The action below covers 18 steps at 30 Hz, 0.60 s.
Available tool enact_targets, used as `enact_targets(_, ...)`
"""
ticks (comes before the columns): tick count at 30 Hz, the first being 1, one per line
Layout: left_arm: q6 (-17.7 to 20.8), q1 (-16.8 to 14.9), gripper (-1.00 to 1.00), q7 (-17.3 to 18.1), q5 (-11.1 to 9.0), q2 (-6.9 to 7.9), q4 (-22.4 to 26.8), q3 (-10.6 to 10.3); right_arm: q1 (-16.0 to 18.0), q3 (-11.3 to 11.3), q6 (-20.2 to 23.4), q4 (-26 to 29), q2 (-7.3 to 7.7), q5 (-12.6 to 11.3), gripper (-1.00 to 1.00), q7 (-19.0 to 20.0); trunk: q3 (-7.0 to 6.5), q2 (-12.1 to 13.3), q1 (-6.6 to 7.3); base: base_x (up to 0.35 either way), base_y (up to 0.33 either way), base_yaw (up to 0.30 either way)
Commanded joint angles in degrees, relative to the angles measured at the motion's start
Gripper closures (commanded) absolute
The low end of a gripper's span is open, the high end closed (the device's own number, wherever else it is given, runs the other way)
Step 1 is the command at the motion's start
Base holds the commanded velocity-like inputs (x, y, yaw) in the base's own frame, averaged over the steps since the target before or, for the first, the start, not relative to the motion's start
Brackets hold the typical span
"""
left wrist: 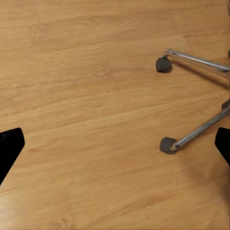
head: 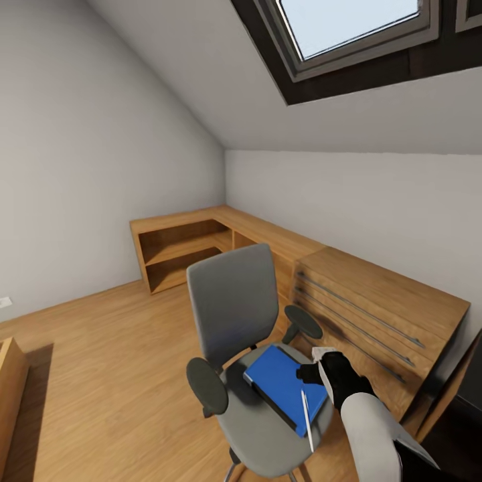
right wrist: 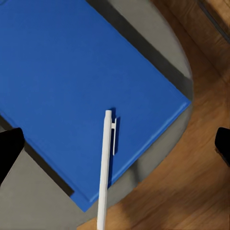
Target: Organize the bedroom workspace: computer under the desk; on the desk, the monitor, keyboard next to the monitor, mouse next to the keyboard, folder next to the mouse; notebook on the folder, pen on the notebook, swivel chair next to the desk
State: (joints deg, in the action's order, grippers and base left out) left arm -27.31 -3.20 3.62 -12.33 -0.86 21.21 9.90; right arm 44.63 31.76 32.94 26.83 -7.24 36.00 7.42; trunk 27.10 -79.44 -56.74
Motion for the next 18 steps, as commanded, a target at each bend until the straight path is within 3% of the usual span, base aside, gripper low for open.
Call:
enact_targets(1, -0.1, 0.0, -1.00, 0.4, -0.6, -0.02, 0.0, 0.1, 0.1, 0.4, 0.2, 0.1, -0.07, 0.6, -1.00, 0.5, 0.06, 0.0, -0.01, 0.067, 0.000, 0.000)
enact_targets(11, -0.1, 0.0, -1.00, 0.3, -0.7, -0.02, 0.0, 0.1, 0.1, 0.2, 0.3, 0.1, 0.02, 0.6, -1.00, 0.4, 0.06, 0.0, -0.01, 0.021, 0.000, 0.000)
enact_targets(18, -0.1, 0.0, -1.00, 0.3, -0.7, -0.01, 0.0, 0.1, 0.0, 0.2, 0.5, 0.0, 0.01, 0.6, -1.00, 0.3, 1.32, -2.8, -1.55, 0.001, 0.000, 0.000)
